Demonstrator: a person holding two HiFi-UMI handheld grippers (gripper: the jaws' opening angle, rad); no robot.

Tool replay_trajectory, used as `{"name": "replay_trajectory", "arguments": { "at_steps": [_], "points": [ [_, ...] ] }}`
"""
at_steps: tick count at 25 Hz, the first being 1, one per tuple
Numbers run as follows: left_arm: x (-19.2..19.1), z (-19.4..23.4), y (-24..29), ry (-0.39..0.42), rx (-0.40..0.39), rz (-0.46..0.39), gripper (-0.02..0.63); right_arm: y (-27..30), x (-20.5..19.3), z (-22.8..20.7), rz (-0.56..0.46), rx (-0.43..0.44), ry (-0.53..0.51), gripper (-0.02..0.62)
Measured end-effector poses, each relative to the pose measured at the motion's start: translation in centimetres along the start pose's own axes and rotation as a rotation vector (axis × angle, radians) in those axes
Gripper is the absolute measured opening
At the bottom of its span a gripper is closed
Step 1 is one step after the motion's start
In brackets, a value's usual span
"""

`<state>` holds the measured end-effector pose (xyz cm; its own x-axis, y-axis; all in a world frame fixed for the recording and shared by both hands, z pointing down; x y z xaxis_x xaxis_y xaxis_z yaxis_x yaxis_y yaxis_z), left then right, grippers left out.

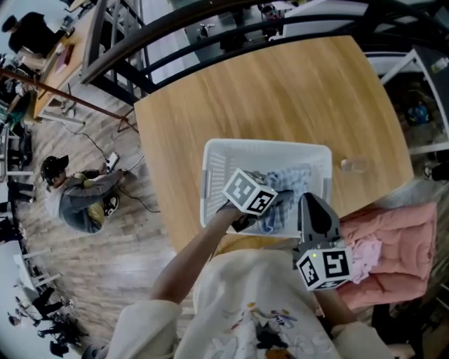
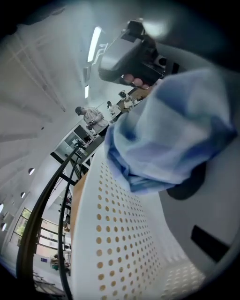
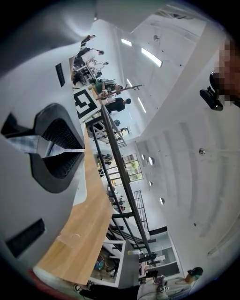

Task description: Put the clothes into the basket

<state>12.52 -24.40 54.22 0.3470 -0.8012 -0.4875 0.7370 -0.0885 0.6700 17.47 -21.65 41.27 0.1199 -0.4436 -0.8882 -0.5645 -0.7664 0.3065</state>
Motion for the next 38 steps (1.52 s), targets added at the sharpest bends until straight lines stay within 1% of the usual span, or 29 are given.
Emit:
{"name": "replay_trajectory", "arguments": {
  "at_steps": [3,8,14,17,20,23,27,29,31,33,38],
  "points": [
    [-0.3,1.0,1.0,-0.046,-0.008,0.002,0.114,0.4,-0.2,-0.3,0.008,-0.007,0.012,0.034],
    [-0.9,4.7,2.2,-0.074,0.083,0.035,0.115,1.2,-0.2,-0.5,0.021,-0.017,0.029,0.034],
    [-2.2,8.4,2.6,-0.17,0.112,0.049,0.115,1.9,-1.0,-0.5,0.025,-0.026,0.048,0.034],
    [-2.6,9.5,2.5,-0.182,0.138,0.055,0.115,2.1,-1.1,-0.6,0.027,-0.029,0.051,0.034],
    [-3.2,10.4,2.3,-0.155,0.188,0.07,0.115,2.5,-1.0,-0.4,0.027,-0.028,0.053,0.034],
    [-3.6,11.5,2.1,-0.129,0.26,0.087,0.115,2.8,-1.1,-0.1,0.028,-0.023,0.052,0.034],
    [-4.2,13.1,1.7,-0.075,0.397,0.12,0.125,3.0,-0.9,0.0,0.03,-0.02,0.052,0.034],
    [-4.9,14.1,1.6,-0.046,0.482,0.147,0.162,3.0,-0.9,0.1,0.029,-0.019,0.053,0.034],
    [-5.6,15.1,1.2,-0.004,0.579,0.179,0.226,3.0,-1.0,0.1,0.027,-0.018,0.056,0.034],
    [-5.8,15.9,0.8,0.036,0.66,0.186,0.277,2.9,-1.0,0.2,0.026,-0.018,0.058,0.034],
    [-5.3,15.9,0.2,0.133,0.8,0.186,0.321,2.5,-0.8,0.4,0.013,-0.019,0.058,0.034]
  ]
}}
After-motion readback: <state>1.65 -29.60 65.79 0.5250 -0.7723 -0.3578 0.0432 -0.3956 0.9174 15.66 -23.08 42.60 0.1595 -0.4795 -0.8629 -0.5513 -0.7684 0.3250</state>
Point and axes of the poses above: the fingertips, and each gripper's own axes: y forward along the fingers, z to its left, x out of its top, the point moved 3 cm from there along -y, backward along the fingers, and after that the axes turned 9 degrees about x, right-handed, at the moved point
